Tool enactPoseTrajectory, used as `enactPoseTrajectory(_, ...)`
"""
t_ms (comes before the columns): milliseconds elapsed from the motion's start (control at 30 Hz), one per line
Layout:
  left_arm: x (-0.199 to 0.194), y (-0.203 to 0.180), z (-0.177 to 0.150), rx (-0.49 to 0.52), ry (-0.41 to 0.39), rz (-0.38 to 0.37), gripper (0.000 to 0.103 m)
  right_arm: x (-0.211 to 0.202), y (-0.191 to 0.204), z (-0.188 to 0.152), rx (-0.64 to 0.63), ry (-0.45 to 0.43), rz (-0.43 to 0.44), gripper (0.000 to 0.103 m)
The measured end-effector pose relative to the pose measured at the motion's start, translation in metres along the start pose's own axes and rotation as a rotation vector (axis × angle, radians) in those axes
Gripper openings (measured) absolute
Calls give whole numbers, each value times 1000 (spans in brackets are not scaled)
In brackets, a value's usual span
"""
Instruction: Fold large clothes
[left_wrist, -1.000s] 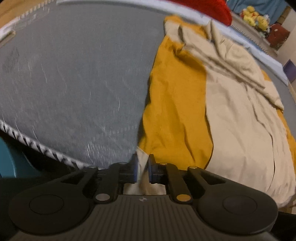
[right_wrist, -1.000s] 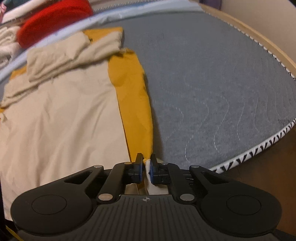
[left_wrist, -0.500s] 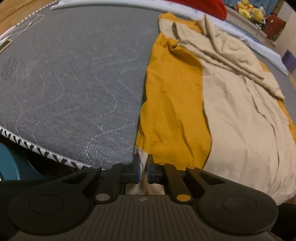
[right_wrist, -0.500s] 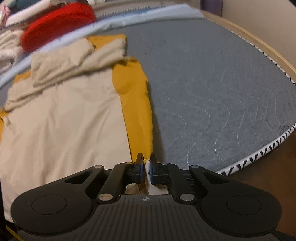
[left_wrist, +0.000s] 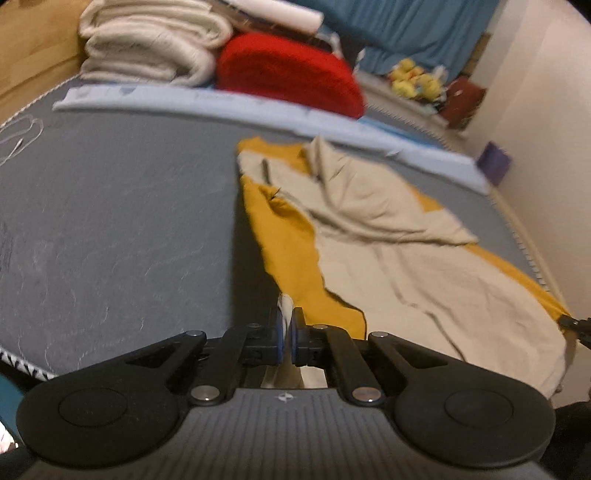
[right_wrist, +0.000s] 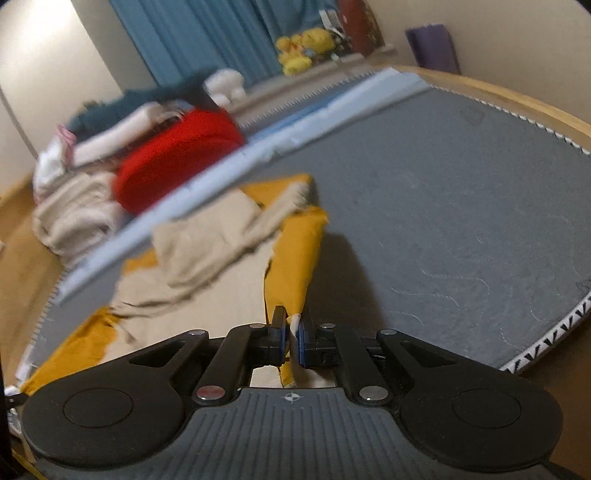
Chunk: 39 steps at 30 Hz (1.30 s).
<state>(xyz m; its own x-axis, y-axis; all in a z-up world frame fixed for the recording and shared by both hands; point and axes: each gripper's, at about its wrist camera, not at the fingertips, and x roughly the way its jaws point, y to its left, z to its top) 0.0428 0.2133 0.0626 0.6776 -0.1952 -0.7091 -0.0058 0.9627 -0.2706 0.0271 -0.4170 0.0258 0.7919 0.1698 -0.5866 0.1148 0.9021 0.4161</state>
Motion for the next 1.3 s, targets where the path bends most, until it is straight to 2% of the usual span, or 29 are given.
enactPoseTrajectory(300,-68,6,-4,-7,30,-123,3,-70,-20,-11,51,-4,84,5)
enactPoseTrajectory(400,-93,15,-3,-39,43,-148,3,-96,-29,-11,53,-15,95,5)
enactPoseTrajectory(467,-96,25,2,-72,48,-153,3,-100,-38,-5,87,-10,97,5)
enactPoseTrajectory(600,-53,44,21,-113,74,-133,3,-63,-48,13,119,18,76,5)
enactPoseTrajectory(700,12,63,42,-130,102,-96,3,-5,-53,31,136,75,35,5)
enactPoseTrajectory(833,98,96,75,-229,139,-73,4,79,-53,67,163,130,8,6)
enactPoseTrajectory(900,139,106,92,-242,170,-64,8,116,-54,81,170,153,-24,10)
enactPoseTrajectory(967,165,117,100,-267,181,-3,14,142,-56,90,172,141,-51,13)
enactPoseTrajectory(1000,170,122,104,-288,171,26,17,148,-57,93,165,107,-83,15)
enactPoseTrajectory(1033,172,129,106,-318,156,23,23,151,-59,95,161,71,-113,23)
enactPoseTrajectory(1067,171,136,106,-354,139,7,34,153,-64,94,169,44,-124,27)
enactPoseTrajectory(1133,170,145,105,-392,154,-2,36,156,-78,85,191,29,-115,30)
enactPoseTrajectory(1200,168,144,103,-338,170,18,39,161,-86,75,173,101,-139,30)
enactPoseTrajectory(1300,166,134,91,-212,209,70,42,159,-81,64,50,137,-132,30)
